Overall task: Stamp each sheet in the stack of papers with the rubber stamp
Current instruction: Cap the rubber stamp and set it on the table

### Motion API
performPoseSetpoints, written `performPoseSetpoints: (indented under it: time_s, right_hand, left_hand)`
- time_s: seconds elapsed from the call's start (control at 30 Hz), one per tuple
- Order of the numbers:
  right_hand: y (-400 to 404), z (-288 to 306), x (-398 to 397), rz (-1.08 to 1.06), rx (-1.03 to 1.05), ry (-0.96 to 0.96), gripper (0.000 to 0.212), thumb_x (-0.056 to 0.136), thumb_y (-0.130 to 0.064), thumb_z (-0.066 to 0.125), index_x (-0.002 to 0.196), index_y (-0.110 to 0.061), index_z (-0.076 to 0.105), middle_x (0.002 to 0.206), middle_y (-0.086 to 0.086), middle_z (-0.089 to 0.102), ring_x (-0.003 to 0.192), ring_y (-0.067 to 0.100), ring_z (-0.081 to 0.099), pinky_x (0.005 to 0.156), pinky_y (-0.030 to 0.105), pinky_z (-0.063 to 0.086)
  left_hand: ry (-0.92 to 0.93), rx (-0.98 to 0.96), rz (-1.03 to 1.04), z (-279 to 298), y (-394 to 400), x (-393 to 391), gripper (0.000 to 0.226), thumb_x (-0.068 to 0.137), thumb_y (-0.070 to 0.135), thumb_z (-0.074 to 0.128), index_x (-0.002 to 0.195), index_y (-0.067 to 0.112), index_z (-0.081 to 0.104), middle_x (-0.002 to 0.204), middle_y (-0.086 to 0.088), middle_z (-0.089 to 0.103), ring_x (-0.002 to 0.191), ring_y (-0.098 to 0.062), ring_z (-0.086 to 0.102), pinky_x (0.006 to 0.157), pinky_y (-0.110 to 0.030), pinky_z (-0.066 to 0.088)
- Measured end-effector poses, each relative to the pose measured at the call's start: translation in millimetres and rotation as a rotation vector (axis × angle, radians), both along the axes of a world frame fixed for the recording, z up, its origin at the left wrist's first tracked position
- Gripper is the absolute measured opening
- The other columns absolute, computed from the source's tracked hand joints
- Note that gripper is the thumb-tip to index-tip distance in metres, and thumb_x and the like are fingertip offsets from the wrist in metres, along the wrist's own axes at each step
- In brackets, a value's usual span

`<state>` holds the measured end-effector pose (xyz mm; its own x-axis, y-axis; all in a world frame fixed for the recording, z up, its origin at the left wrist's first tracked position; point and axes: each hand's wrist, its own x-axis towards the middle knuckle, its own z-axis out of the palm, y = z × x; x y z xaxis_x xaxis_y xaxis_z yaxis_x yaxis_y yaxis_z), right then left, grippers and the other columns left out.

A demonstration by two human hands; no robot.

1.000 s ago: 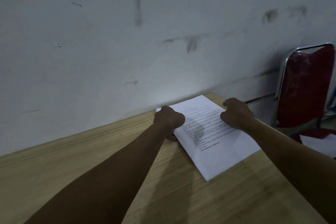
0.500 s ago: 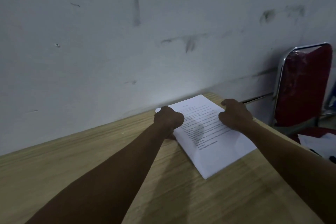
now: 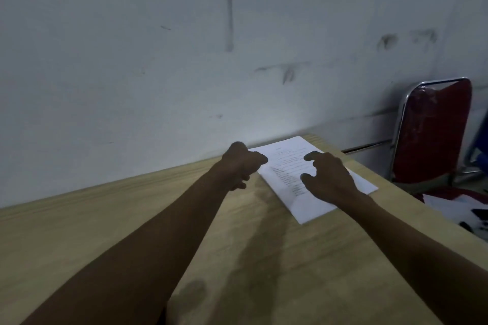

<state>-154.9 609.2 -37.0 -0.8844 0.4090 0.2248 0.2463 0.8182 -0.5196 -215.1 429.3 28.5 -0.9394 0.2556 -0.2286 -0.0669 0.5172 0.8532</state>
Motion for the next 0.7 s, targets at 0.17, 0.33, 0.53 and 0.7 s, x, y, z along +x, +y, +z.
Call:
performPoseSetpoints:
  time_s: [0.17,0.33,0.53,0.7]
  right_hand:
    - [-62,16,45,0.133,-0.033,0.029,0.043,0.084,-0.026,0.067,0.126,-0.023,0.059,0.125,0.000,0.060,0.115,0.017,0.054,0.092,0.033,0.044]
    - [-130,25,85,0.348,-0.085,0.017,0.038,0.081,-0.025,0.073,0.119,-0.024,0.065,0.115,-0.003,0.063,0.107,0.013,0.058,0.089,0.032,0.050]
    - [-204,19,116,0.588,-0.104,-0.059,0.066,0.072,-0.031,0.080,0.132,-0.030,0.054,0.122,-0.002,0.059,0.105,0.009,0.054,0.084,0.026,0.048]
    - [-236,8,123,0.667,-0.147,-0.220,0.099,0.058,-0.026,0.091,0.144,-0.025,0.042,0.136,-0.002,0.051,0.120,0.015,0.049,0.085,0.026,0.041]
  left_hand:
    - [0.050,0.066,-0.043,32,-55,46,0.040,0.087,0.022,0.068,0.117,-0.001,0.053,0.101,-0.013,0.058,0.079,-0.023,0.063,0.061,-0.030,0.051]
    - [0.158,0.099,-0.041,47,-131,89,0.020,0.088,0.022,0.069,0.100,0.007,0.060,0.102,-0.015,0.064,0.083,-0.024,0.066,0.068,-0.034,0.053]
    - [0.192,0.114,0.126,33,-216,127,0.025,0.088,0.014,0.067,0.110,0.004,0.062,0.101,-0.016,0.068,0.083,-0.024,0.069,0.069,-0.034,0.055]
    - [0.112,0.094,0.207,1,-266,148,0.024,0.088,0.008,0.065,0.112,0.003,0.062,0.099,-0.017,0.069,0.081,-0.025,0.069,0.068,-0.035,0.055]
